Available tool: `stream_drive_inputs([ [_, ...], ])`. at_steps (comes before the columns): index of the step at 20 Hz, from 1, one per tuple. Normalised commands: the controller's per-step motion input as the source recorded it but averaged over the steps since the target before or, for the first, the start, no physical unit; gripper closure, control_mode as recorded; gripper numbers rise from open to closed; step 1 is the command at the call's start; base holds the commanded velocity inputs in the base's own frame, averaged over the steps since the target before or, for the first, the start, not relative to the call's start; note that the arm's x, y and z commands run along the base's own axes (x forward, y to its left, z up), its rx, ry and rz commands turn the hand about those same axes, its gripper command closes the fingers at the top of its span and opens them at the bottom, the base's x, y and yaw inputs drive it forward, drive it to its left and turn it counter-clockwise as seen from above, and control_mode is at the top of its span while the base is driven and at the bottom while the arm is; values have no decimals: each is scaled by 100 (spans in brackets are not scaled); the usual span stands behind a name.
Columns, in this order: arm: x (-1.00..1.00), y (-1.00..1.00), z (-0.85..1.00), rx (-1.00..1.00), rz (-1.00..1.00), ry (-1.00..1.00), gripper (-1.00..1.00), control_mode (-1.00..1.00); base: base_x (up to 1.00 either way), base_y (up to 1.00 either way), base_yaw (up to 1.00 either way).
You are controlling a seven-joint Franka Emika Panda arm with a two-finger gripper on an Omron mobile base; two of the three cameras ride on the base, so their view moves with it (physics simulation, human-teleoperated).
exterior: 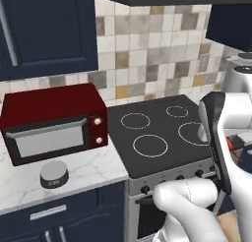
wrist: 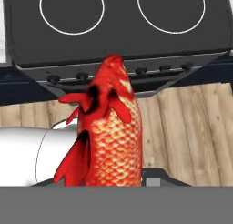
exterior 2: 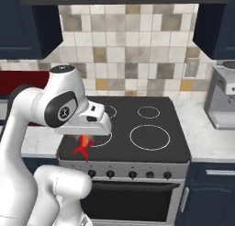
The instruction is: Take the fish from the fridge and place it on the digital scale on the counter by the fridge. Wait a few seconds for a reading, then move it to the plate on the dining counter.
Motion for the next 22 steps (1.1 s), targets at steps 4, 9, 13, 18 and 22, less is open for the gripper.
stream_drive_inputs([
  [4,0,0,0,0,0,0,100,100,3,-74,-76],
  [9,0,0,0,0,0,0,100,100,3,-42,-81],
  [13,0,0,0,0,0,0,100,100,15,-41,-79],
  [18,0,0,0,0,0,0,100,100,31,-21,-77],
  [22,0,0,0,0,0,0,100,100,29,0,-83],
])
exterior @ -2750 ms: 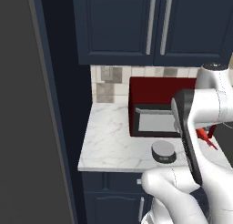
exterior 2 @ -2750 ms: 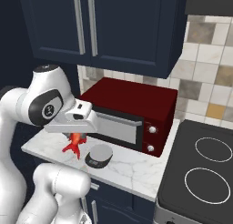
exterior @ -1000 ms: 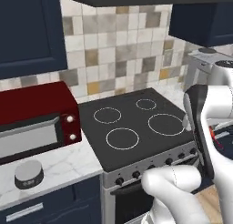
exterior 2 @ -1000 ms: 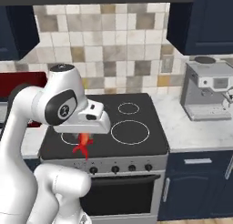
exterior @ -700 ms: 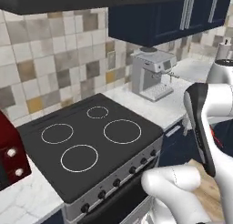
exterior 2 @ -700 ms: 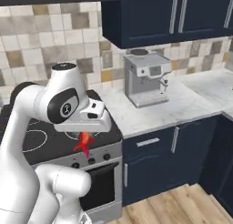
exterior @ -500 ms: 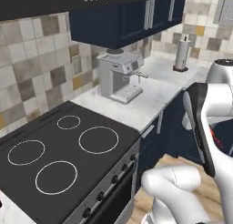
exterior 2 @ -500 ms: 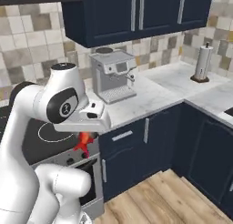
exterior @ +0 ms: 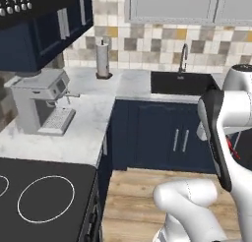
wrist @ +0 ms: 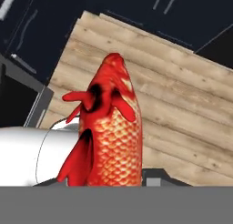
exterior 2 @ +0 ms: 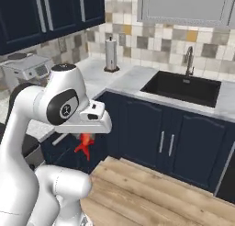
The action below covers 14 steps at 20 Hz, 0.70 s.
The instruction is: Take the fish from the fridge and place it on the digital scale on the counter by the fridge. Wait a few seconds for a reading, then move it to the plate on the dining counter.
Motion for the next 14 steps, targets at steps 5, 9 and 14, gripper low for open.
stream_drive_inputs([
  [5,0,0,0,0,0,0,100,100,21,0,-85],
  [9,0,0,0,0,0,0,100,100,14,-1,-84],
  [14,0,0,0,0,0,0,100,100,16,-1,-80],
])
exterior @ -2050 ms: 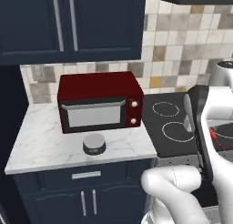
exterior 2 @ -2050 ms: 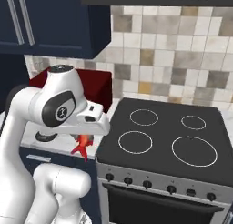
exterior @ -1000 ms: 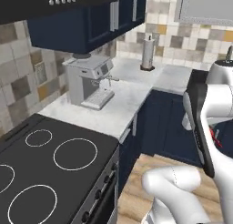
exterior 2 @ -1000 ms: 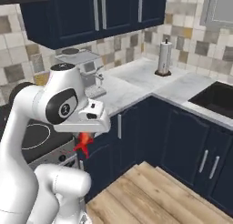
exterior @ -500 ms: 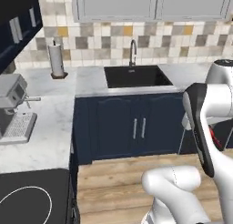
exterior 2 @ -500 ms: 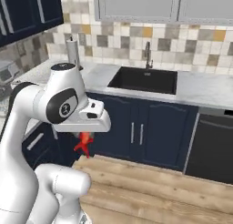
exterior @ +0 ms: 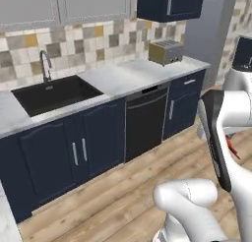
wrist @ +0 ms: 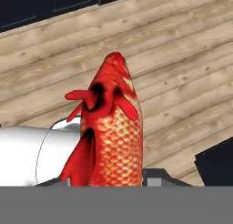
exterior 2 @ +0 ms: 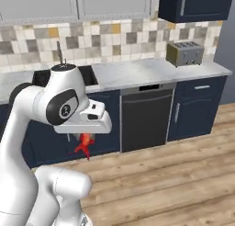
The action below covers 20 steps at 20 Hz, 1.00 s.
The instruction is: Take the fish from the fridge and place it on the digital scale on the counter by the fridge. Wait a few seconds for a reading, then move it to the plate on the dining counter.
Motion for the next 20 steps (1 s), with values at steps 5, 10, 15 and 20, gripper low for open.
stream_drive_inputs([
  [5,0,0,0,0,0,0,100,100,16,0,-79],
  [10,0,0,0,0,0,0,100,100,7,0,-81],
  [15,0,0,0,0,0,0,100,100,3,0,-80],
  [20,0,0,0,0,0,0,100,100,14,7,-76],
])
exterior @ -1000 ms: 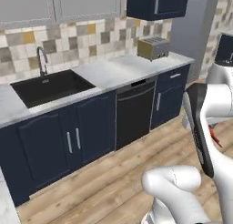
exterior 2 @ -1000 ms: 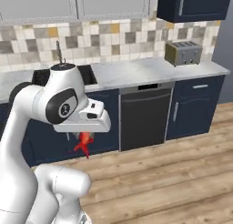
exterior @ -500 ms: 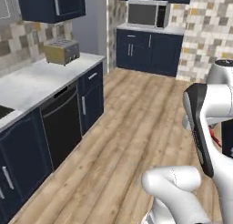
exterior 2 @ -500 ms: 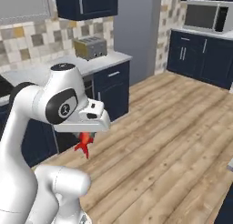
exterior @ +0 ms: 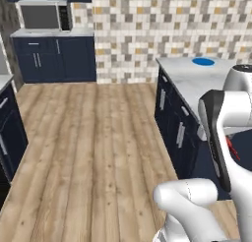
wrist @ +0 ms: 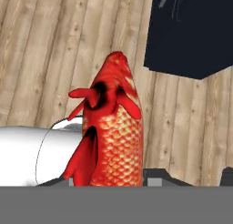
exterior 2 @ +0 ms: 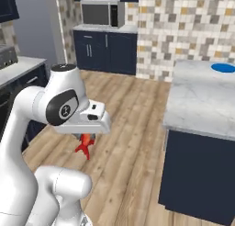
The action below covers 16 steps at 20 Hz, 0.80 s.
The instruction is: Take the fish from the fridge and place it on the digital scale on the counter by the fridge. Wait a few seconds for a reading, then move it to the plate on the dining counter.
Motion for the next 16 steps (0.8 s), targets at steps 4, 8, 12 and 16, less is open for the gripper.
stream_drive_inputs([
  [4,0,0,0,0,0,0,100,100,83,90,-43],
  [8,0,0,0,0,0,0,100,100,100,100,-33],
  [12,0,0,0,0,0,0,100,100,100,99,-36],
  [16,0,0,0,0,0,0,100,100,100,94,-35],
])
